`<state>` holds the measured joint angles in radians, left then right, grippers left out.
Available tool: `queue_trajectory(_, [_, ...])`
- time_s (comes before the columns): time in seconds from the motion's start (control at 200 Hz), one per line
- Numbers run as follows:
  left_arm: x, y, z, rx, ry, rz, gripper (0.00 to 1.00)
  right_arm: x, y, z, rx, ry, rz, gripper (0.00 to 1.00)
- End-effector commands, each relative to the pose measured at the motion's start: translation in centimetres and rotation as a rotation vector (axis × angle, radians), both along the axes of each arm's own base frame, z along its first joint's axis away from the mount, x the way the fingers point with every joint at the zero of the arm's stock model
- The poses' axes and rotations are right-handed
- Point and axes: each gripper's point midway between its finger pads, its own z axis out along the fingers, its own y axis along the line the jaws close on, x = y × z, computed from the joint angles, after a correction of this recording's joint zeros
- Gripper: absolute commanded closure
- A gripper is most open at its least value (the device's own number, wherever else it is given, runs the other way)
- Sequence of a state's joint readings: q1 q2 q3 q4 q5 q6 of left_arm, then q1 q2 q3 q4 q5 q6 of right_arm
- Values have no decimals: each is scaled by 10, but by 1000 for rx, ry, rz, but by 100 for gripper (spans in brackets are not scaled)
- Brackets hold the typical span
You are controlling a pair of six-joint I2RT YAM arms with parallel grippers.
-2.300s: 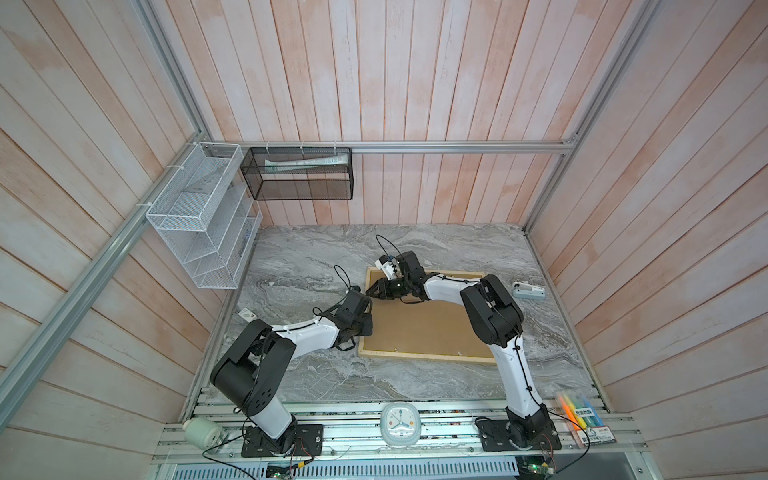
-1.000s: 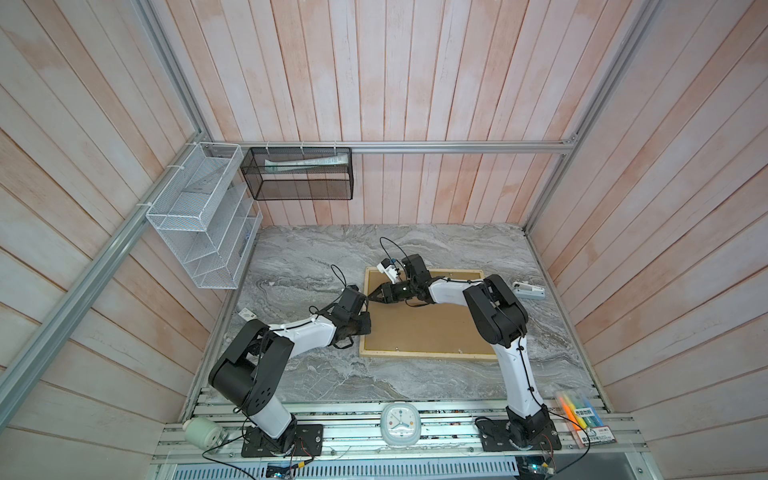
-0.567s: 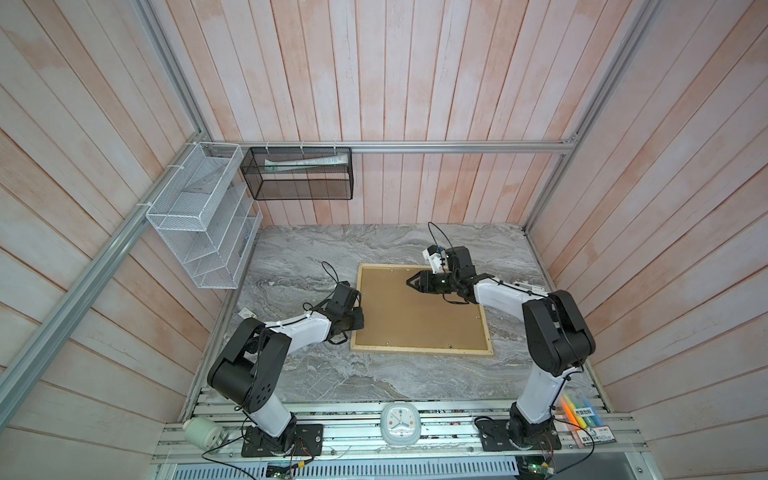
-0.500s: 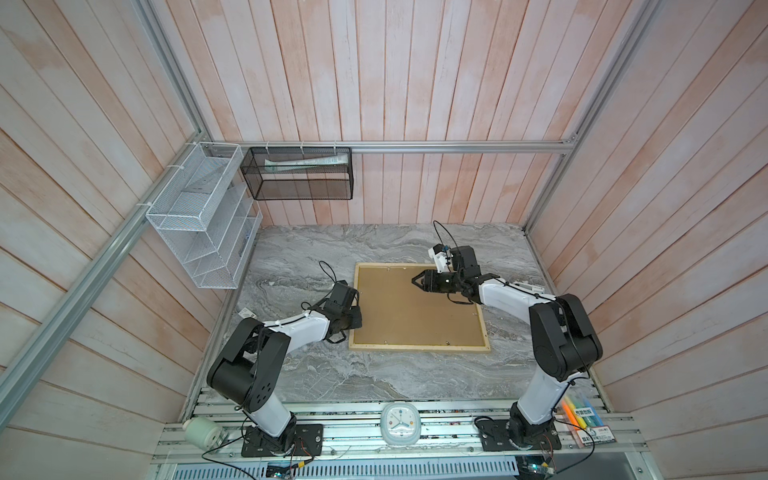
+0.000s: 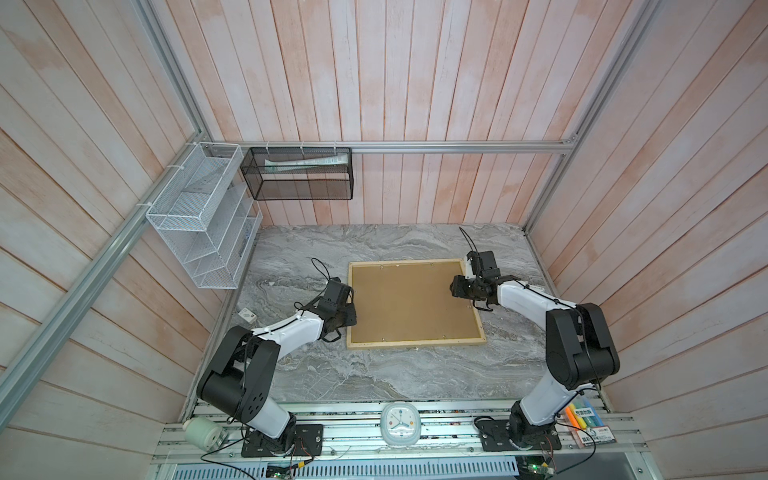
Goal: Put the photo into the frame
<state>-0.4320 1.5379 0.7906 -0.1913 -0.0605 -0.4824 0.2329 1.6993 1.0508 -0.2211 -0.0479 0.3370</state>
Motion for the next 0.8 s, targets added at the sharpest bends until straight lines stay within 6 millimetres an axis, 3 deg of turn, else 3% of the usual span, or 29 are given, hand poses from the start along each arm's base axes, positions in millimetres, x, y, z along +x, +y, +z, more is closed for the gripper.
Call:
queue_trajectory(0.0, [-3, 6, 10, 6, -44, -3, 66, -10, -25, -3, -98, 29, -45, 55])
queue_trajectory(0.205, [-6, -1, 31, -51, -126, -39, 65, -10, -41, -10, -138, 57, -64, 62])
queue_trajectory(0.425, [-12, -5, 54, -81, -212, -81, 64, -5, -46, -23, -165, 107, -49, 64])
queue_trajectory(0.795, [-13, -13, 52, -68, -202, -116, 64, -5, -50, -42, -186, 160, -69, 69])
